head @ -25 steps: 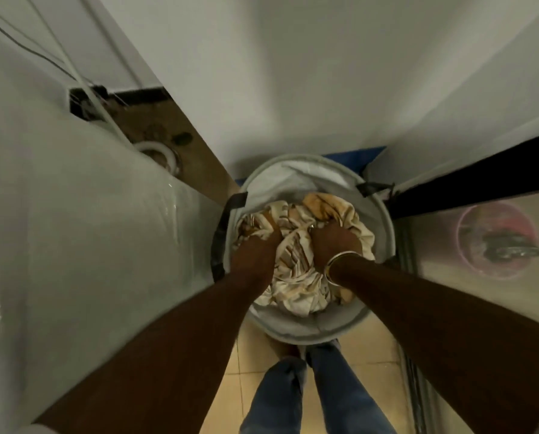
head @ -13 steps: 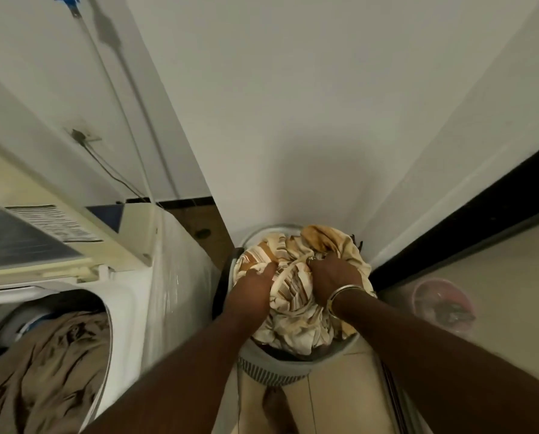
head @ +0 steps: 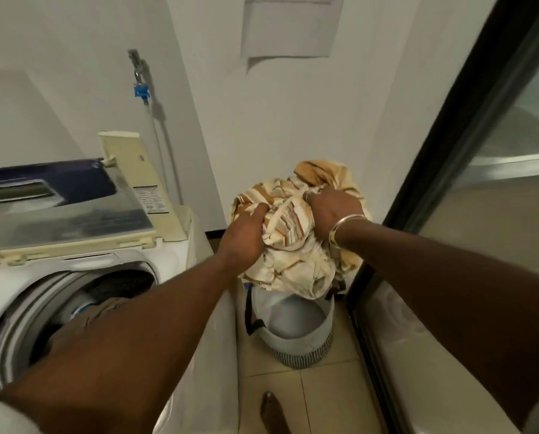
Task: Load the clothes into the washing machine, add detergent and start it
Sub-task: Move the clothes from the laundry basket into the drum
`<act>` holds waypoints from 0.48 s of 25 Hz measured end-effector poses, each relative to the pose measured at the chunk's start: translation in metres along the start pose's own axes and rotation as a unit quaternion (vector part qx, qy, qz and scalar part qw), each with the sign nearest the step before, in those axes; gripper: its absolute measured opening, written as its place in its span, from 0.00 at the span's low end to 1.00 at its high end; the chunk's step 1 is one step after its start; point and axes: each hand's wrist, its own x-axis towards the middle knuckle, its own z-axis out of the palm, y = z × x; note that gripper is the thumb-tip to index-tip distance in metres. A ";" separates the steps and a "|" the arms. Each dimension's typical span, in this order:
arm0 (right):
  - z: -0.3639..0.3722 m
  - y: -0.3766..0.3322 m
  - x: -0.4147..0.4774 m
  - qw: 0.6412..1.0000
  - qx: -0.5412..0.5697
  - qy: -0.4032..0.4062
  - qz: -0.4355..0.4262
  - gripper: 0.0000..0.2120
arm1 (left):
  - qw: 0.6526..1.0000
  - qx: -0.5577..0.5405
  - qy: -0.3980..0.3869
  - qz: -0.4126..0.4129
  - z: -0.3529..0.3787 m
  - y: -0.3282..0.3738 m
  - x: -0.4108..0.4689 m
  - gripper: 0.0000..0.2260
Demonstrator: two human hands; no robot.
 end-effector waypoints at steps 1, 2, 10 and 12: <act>-0.019 -0.003 -0.011 1.000 -0.007 0.007 -0.002 0.25 | 1.000 0.000 0.016 0.008 -0.018 0.011 -0.009 0.22; -0.040 -0.007 -0.024 1.000 -0.016 0.017 -0.004 0.27 | 0.999 0.001 0.031 0.018 -0.038 0.021 -0.019 0.22; -0.136 -0.080 -0.077 0.993 -0.015 0.110 -0.044 0.21 | 0.996 0.047 0.080 -0.004 -0.160 0.026 -0.084 0.19; -0.146 -0.107 -0.086 0.992 -0.015 0.115 -0.055 0.21 | 0.994 0.057 0.089 -0.005 -0.182 0.015 -0.104 0.19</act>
